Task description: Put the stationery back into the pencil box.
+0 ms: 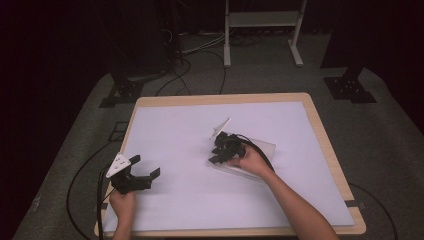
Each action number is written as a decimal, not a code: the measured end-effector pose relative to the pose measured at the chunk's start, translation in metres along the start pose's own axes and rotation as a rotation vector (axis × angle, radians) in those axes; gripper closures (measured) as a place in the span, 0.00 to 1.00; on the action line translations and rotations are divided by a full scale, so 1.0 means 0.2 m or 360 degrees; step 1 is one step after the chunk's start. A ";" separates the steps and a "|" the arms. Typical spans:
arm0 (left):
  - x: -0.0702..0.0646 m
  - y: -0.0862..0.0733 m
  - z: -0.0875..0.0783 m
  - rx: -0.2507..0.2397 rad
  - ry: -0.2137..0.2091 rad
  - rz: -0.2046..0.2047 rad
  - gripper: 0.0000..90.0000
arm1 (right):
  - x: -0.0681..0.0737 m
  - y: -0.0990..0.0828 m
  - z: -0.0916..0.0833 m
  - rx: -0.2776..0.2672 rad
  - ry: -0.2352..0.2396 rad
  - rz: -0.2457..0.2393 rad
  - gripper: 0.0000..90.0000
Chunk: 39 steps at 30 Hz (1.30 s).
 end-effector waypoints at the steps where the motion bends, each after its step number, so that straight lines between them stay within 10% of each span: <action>1: 0.00 0.00 0.00 0.0000 0.0001 0.0001 0.00 | 0.00 0.00 0.00 0.0001 0.0000 0.0002 0.63; 39: 0.00 0.00 0.00 -0.0005 0.0007 -0.0003 0.00 | 0.06 -0.05 -0.23 -0.0148 0.0047 0.0004 0.51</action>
Point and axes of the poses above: each handheld gripper's, and its own axes: z roughly forward along the jaws, y roughly out of its top, x roughly to its left, the point moved 1 cm from there along z, roughly forward along the jaws, and after that the axes turned 1 degree about y, right-handed, at the moved point
